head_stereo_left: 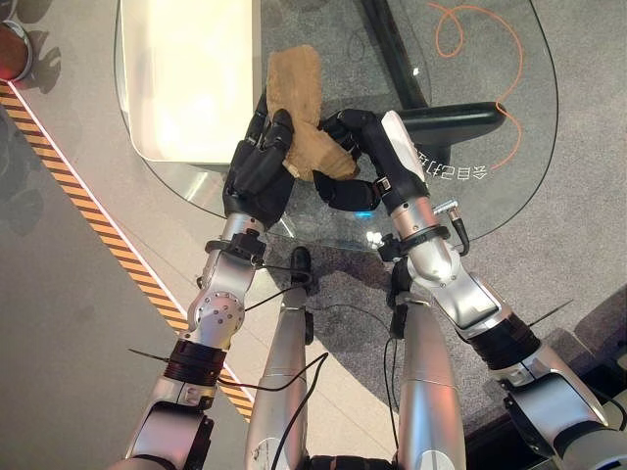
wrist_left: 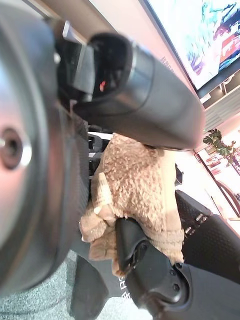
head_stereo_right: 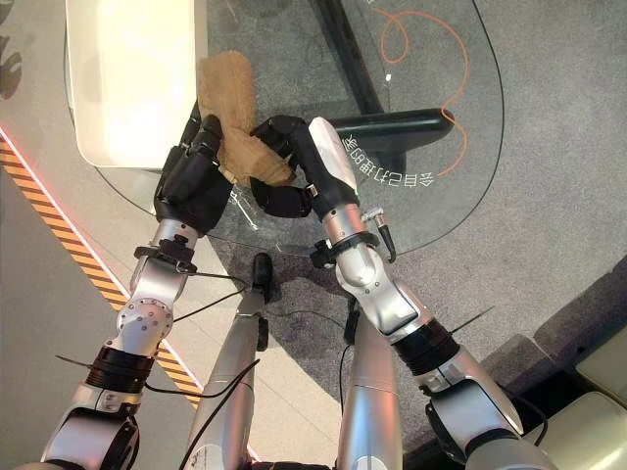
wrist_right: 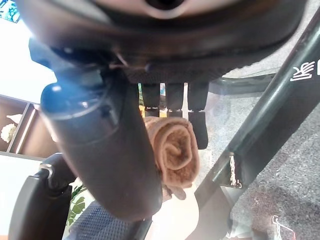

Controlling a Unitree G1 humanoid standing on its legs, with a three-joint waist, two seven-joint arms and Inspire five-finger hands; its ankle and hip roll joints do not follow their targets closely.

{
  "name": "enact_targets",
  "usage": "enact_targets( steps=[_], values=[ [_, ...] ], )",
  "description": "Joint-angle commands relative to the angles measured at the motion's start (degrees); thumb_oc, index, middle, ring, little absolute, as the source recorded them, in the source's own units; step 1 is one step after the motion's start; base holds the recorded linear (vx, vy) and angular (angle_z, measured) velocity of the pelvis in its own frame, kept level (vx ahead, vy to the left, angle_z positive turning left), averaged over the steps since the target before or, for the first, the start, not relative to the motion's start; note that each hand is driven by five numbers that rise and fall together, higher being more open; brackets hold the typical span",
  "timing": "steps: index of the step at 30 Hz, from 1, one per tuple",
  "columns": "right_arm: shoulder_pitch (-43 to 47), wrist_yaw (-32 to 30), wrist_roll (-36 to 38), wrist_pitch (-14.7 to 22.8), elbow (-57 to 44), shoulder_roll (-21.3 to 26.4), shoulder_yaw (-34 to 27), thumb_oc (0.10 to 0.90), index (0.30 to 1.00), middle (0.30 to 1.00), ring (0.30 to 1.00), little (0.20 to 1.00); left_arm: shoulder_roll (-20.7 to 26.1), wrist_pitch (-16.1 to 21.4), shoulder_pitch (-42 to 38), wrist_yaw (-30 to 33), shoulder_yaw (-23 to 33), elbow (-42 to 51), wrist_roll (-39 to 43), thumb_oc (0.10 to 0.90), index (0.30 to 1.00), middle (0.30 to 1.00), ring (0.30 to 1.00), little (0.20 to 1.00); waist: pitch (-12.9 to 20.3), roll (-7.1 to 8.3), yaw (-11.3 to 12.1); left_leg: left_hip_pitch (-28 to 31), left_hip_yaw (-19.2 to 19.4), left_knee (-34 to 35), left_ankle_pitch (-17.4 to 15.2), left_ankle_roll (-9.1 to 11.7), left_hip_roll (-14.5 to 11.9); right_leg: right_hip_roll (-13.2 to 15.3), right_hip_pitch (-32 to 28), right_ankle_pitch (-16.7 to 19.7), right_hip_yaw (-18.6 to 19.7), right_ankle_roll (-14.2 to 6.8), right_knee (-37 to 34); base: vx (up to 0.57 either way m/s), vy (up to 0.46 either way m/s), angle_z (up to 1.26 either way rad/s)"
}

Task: Wipe the table with a cloth and put it in the basket.

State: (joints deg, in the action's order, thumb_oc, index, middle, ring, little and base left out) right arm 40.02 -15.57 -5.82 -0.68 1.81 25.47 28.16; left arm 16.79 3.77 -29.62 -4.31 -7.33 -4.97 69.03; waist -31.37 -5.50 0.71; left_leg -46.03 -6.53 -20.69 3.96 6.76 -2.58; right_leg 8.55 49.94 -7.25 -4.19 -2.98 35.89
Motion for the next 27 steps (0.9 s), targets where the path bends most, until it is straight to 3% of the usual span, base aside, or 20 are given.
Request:
enact_targets(
  steps=[1, 22, 23, 24, 25, 27],
  values=[
    [9.5, 1.3, -1.0, 7.2, -7.8, -4.6, 3.6, 0.1, 0.3, 0.3, 0.3, 0.2, -1.0, 0.9, -8.6, -7.9, -3.1, 11.7, -3.6, 0.1, 0.3, 0.3, 0.3, 0.2, 1.6, 0.95, 1.0, 2.8, 7.1, 0.5, -3.4, -6.8, 6.9, -6.1, -3.6, 4.0, -2.3, 0.6, -9.2, 0.0, 0.0, 0.0],
    [9.2, 1.6, -1.3, 7.2, -8.0, -4.8, 3.4, 0.1, 0.3, 0.3, 0.3, 0.2, -1.2, 1.3, -8.3, -8.0, -2.9, 11.4, -3.7, 0.1, 0.3, 0.3, 0.3, 0.2, 1.6, 0.88, 0.8, 2.2, 7.1, -0.2, -3.8, -7.1, 7.1, -6.1, -2.8, 4.0, -2.1, 0.7, -8.8, 0.0, 0.0, 0.0],
    [9.2, 1.5, -1.3, 7.2, -7.9, -4.8, 3.5, 0.188, 0.375, 0.375, 0.375, 0.288, -1.3, 1.5, -8.3, -8.0, -2.8, 11.4, -3.8, 0.1, 0.3, 0.3, 0.3, 0.2, 1.6, 0.89, 0.9, 2.2, 7.1, -0.1, -3.8, -7.1, 7.1, -6.1, -2.8, 4.0, -2.1, 0.7, -8.8, 0.0, 0.0, 0.0],
    [9.2, 1.3, -1.2, 7.1, -7.9, -4.8, 3.5, 0.449, 0.599, 0.599, 0.599, 0.549, -1.2, 1.7, -8.2, -7.9, -2.7, 11.5, -3.6, 0.1, 0.3, 0.3, 0.3, 0.2, 1.6, 0.88, 0.9, 2.2, 7.2, -0.1, -3.8, -7.1, 7.1, -6.1, -2.8, 4.0, -2.1, 0.7, -8.8, 0.0, 0.0, 0.0],
    [9.2, 1.1, -1.2, 7.1, -7.9, -4.9, 3.5, 0.8, 0.9, 0.9, 0.9, 0.9, -1.3, 2.0, -8.2, -7.9, -2.6, 11.4, -3.5, 0.1, 0.3, 0.3, 0.3, 0.2, 1.6, 0.88, 0.9, 2.2, 7.1, -0.2, -3.8, -7.1, 7.1, -6.1, -2.9, 4.0, -2.1, 0.7, -8.8, 0.0, 0.0, 0.0],
    [9.2, 1.2, -1.0, 7.1, -7.9, -4.8, 3.4, 0.8, 0.9, 0.9, 0.9, 0.9, -1.4, 2.4, -8.2, -7.9, -2.5, 11.4, -3.5, 0.1, 0.3, 0.3, 0.3, 0.2, 1.6, 0.88, 0.9, 2.1, 7.1, -0.3, -3.9, -7.0, 7.1, -6.1, -2.8, 3.9, -2.1, 0.7, -8.7, 0.0, 0.0, 0.0]
  ],
)
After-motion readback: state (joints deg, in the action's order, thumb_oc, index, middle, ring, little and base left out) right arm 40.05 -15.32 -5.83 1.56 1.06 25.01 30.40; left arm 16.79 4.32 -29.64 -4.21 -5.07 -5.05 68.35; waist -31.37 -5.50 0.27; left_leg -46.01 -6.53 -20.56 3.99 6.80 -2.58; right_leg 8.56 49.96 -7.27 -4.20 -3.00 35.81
